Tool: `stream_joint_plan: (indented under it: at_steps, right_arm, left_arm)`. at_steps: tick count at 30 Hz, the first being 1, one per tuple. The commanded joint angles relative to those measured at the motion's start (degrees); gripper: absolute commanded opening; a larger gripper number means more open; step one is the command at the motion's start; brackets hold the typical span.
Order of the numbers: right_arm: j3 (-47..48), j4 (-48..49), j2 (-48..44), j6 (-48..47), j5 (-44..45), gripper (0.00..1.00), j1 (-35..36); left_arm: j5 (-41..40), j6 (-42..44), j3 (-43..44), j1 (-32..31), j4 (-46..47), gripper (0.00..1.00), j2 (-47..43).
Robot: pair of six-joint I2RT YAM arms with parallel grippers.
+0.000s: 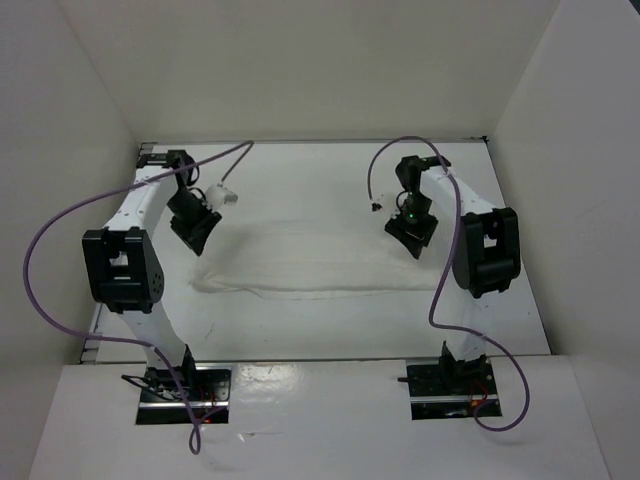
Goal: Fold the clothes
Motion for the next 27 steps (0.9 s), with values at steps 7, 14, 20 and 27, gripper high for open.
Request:
stream_joint_plan:
  at_steps: [7,14,20,27]
  right_arm:
    - [3.4,13.3,0.2,12.9,-11.2,0.68,6.5]
    - [-4.5,20.8,-1.7,22.0,-7.2,0.79,6.5]
    - [-9.2,23.0,-1.7,27.6,-2.3,0.83,6.5]
    - [-12.4,29.5,-2.2,31.0,2.2,0.88,5.3]
  left_arm:
    - [18.5,-14.4,8.8,0.9,9.1,0.47,8.7]
    - [13.8,-24.3,-2.0,-3.3,19.3,0.53,8.2]
    - [11.7,-31.0,-4.3,-3.3,23.5,0.57,10.4]
    - [7.6,-36.1,-6.9,-3.3,28.5,0.59,12.3]
